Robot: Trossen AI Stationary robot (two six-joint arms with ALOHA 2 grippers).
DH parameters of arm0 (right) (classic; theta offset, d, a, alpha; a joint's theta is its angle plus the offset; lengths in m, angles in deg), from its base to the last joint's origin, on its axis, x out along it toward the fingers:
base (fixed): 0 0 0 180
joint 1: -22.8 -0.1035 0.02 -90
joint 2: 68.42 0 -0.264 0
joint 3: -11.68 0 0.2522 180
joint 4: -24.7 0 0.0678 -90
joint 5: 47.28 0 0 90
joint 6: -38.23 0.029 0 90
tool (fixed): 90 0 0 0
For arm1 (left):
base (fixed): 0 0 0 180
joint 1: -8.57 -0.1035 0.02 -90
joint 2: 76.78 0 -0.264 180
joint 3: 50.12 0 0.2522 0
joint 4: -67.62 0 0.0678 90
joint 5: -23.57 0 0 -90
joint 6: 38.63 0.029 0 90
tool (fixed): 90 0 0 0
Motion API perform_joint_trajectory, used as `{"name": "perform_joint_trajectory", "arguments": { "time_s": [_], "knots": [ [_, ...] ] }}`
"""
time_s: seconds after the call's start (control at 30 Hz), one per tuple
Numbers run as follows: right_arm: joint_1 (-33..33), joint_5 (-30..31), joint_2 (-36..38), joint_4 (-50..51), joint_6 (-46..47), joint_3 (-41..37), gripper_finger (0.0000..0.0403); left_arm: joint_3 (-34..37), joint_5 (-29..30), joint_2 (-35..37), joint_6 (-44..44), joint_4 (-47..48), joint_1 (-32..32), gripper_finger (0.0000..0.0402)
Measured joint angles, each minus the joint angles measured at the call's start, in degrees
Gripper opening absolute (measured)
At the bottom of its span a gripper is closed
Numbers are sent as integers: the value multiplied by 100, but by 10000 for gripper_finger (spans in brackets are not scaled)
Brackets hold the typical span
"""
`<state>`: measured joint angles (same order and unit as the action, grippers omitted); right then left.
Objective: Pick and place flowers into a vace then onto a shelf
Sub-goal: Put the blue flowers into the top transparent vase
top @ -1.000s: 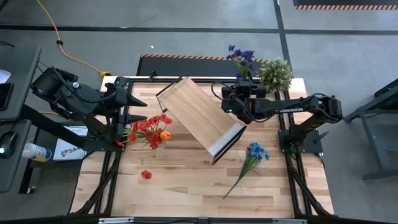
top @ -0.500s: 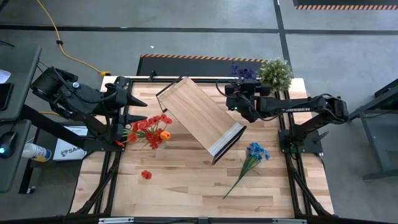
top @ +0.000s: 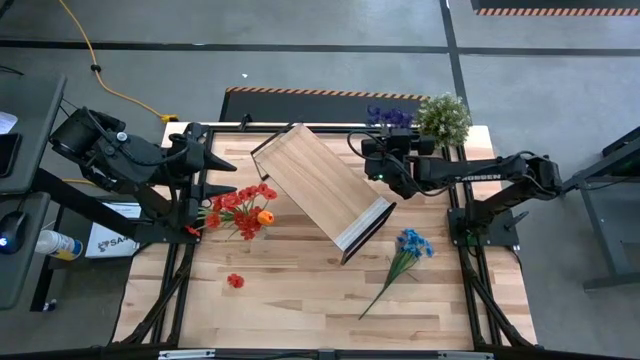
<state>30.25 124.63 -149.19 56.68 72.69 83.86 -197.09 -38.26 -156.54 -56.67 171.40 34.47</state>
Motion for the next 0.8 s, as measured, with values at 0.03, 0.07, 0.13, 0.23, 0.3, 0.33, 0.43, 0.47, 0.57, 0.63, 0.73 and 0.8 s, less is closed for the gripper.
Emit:
{"name": "perform_joint_trajectory", "arguments": {
  "time_s": [0.03, 0.07, 0.13, 0.23, 0.3, 0.33, 0.43, 0.47, 0.57, 0.63, 0.73, 0.8],
  "knots": [
    [0, -8, 0, 0, 0, 0, 223, 0, 0, 0, 0, 0, -1, 230],
    [0, -43, 0, 0, 0, 0, 223, 0, 0, 0, 0, 0, -1, 230],
    [0, -172, 6, 6, 0, 0, 227, -1, 0, 0, 0, 0, -1, 230],
    [0, -362, 29, 25, -2, 0, 242, 0, 0, 1, 1, -1, 0, 230],
    [0, -411, 62, 37, -2, 0, 257, 0, 0, 0, 0, 0, 0, 230],
    [0, -415, 67, 35, -2, 0, 264, 0, 0, 0, 0, 0, 1, 230],
    [0, -437, 171, 39, -1, 0, 285, 0, 0, 0, 1, 0, 1, 230],
    [0, -439, 216, 38, 0, 0, 290, 0, 0, 1, 1, 0, 0, 230],
    [0, -446, 343, 39, -4, 0, 299, 0, 0, 0, 27, 0, 1, 230],
    [0, -501, 414, 39, -59, 0, 302, -1, 0, 0, 64, -2, 0, 230],
    [0, -685, 461, 24, -183, 0, 302, 0, 0, 0, 127, -37, -1, 230],
    [0, -724, 466, 39, -194, 0, 303, -1, 0, 0, 129, -45, 1, 230]
  ]
}}
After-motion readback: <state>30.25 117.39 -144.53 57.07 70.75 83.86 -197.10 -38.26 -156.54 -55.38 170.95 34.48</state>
